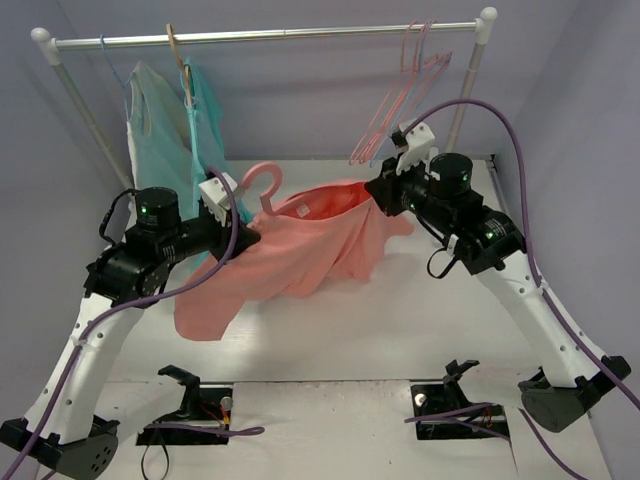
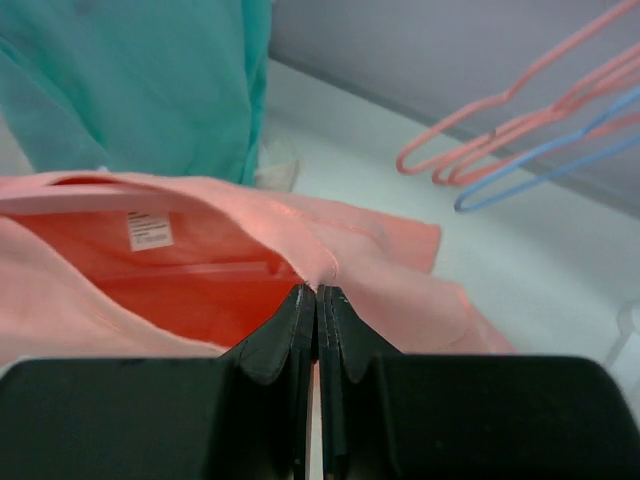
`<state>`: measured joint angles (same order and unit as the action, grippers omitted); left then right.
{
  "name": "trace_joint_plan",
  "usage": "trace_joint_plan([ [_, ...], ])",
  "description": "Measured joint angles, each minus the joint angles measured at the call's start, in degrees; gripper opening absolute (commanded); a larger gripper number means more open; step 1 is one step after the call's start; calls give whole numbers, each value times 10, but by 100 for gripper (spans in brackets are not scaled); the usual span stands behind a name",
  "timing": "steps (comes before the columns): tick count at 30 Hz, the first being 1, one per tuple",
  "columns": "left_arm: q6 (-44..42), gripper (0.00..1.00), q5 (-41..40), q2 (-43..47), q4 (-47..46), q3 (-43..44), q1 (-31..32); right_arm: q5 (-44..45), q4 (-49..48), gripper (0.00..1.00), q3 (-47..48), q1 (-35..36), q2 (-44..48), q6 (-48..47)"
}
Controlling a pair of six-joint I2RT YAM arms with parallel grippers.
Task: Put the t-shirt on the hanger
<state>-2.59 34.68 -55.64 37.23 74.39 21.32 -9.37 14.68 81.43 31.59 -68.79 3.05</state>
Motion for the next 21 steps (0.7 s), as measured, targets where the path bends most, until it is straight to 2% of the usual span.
trace_joint_plan([
  [3, 19, 0, 5, -13, -40, 28, 0, 0, 12, 0, 52, 20, -14, -9],
  [10, 71, 0, 56, -16, -129, 30, 0, 17, 29, 0, 122, 76, -56, -35],
  [17, 106, 0, 126, 6, -183, -17, 1, 53, 27, 0, 112, 79, -57, -61],
  [21, 106, 0, 158, 24, -173, -54, 1, 59, 41, 0, 88, 80, -34, -84],
])
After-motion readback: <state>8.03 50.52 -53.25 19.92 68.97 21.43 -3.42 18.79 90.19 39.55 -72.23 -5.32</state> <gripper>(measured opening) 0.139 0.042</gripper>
